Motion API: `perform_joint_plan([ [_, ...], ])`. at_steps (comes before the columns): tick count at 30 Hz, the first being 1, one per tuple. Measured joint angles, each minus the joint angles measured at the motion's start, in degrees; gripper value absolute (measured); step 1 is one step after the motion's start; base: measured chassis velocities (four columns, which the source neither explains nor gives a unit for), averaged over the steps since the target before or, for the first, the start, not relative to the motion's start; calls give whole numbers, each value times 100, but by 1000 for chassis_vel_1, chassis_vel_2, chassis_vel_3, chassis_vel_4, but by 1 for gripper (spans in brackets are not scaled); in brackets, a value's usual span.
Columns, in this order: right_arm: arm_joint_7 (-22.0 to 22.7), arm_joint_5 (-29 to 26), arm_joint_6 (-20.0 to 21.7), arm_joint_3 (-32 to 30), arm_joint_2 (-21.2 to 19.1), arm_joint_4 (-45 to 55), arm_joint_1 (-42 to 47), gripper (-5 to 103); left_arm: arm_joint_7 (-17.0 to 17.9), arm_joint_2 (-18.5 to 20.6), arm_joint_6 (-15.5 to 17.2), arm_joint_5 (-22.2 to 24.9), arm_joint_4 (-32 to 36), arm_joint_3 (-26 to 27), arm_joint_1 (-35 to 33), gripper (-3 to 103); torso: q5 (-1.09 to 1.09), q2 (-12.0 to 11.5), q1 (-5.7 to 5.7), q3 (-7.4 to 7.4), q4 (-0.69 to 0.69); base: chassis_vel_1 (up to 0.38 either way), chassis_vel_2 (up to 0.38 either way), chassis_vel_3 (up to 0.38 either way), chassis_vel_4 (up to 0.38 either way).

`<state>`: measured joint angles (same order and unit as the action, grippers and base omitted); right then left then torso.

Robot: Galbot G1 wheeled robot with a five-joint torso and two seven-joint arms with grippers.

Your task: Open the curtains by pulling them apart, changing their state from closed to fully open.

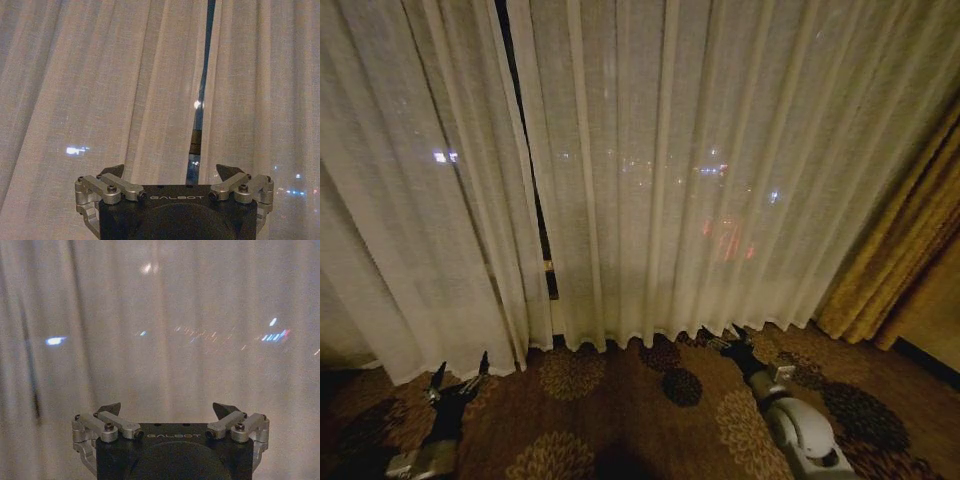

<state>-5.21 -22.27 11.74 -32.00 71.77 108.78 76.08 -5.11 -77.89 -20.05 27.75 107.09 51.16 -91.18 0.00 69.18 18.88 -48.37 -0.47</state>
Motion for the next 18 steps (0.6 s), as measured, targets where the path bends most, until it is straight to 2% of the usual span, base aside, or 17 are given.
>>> perform_joint_plan([
  [2, -135, 214, -370, 447, 302, -519, -74, 100, -1, 0, 0, 0, 0, 0, 0, 100, 4, -1, 1, -1, 4, 0, 0, 0, 0],
  [6, -161, 283, -611, 532, 429, -578, 5, 100, 1, 0, 0, 0, 0, 0, 0, 100, -3, 0, 0, 0, 0, 0, 0, 0, 0],
  [13, -91, 279, -696, 486, 414, -481, 41, 100, 1, 0, 0, 0, 0, 0, 0, 100, 0, -1, 0, 0, 1, 0, 0, 0, 0],
  [18, 43, 189, -536, 317, 368, 63, -41, 100, 1, 0, 0, 0, 0, 0, 0, 100, -2, 0, 0, 0, 2, 0, 0, 0, 0],
])
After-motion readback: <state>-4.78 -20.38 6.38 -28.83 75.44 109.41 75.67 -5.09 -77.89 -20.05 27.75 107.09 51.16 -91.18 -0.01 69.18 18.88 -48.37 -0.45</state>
